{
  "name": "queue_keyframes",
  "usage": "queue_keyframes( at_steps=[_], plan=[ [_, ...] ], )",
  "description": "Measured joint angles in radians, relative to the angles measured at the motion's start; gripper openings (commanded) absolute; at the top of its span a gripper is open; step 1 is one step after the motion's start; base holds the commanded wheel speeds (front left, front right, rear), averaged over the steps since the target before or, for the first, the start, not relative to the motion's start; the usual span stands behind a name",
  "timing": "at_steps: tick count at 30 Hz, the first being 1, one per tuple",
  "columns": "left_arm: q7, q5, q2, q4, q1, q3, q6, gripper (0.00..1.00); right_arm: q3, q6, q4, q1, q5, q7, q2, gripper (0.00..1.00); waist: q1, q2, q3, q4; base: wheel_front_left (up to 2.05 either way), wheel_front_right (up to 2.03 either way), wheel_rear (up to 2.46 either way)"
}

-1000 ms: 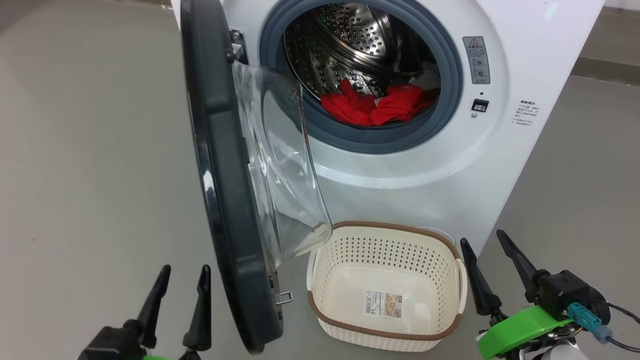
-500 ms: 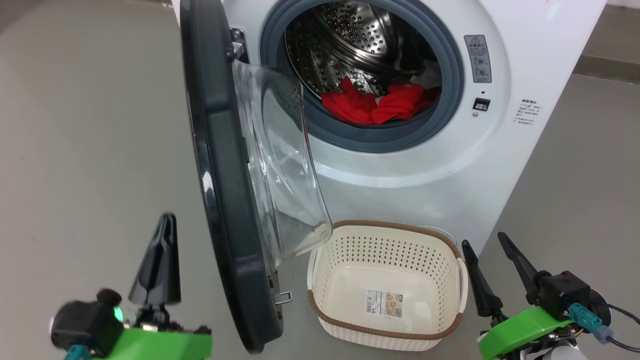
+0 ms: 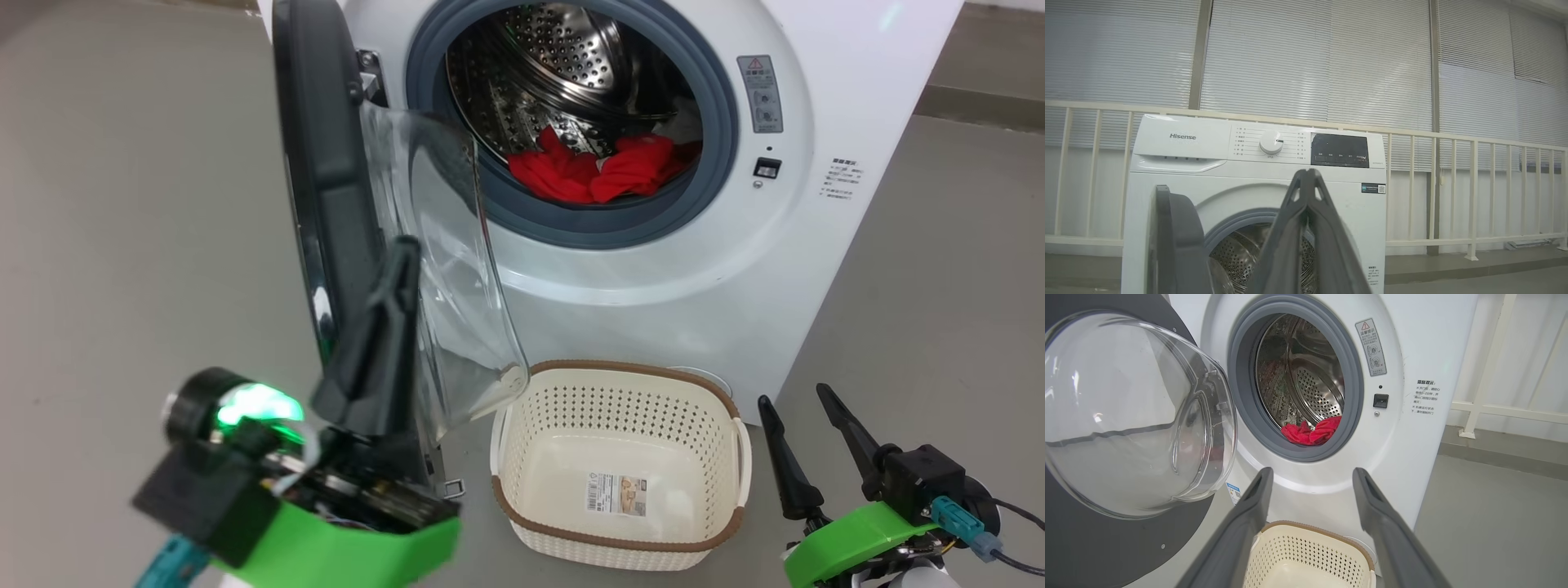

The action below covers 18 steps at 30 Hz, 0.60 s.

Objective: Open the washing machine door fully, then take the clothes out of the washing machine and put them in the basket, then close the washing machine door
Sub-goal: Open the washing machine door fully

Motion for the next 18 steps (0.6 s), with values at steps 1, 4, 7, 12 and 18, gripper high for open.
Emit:
queue_keyframes(
  at_steps=[1,4,7,12,18],
  plan=[
    [0.02,-0.008,0.0,-0.003,0.0,-0.021,0.004,0.0,0.0,0.0,0.0,0.0,0.0,0.0,0.0,1.0,0.0,0.0,0.001,-0.003,0.0,0.0,0.0],
    [0.082,-0.03,0.001,-0.005,0.002,-0.078,0.016,0.0,-0.001,0.0,0.001,0.0,0.0,0.0,0.0,1.0,0.0,0.0,0.004,-0.012,0.0,0.0,0.0],
    [0.131,-0.043,0.001,0.003,0.022,-0.113,0.03,0.0,-0.001,0.0,0.001,0.0,0.0,0.0,0.0,1.0,0.0,0.0,0.006,-0.018,0.0,0.0,0.0],
    [0.188,-0.065,0.009,0.05,0.092,-0.133,0.044,0.0,-0.005,0.0,0.001,0.0,0.0,0.0,0.0,1.0,0.0,0.0,0.008,-0.02,0.0,0.0,0.0],
    [0.239,-0.069,0.042,0.124,0.154,-0.142,0.066,0.0,-0.012,0.0,0.002,0.0,0.0,0.0,0.0,1.0,0.0,0.0,0.009,-0.012,0.0,0.0,0.0]
  ],
)
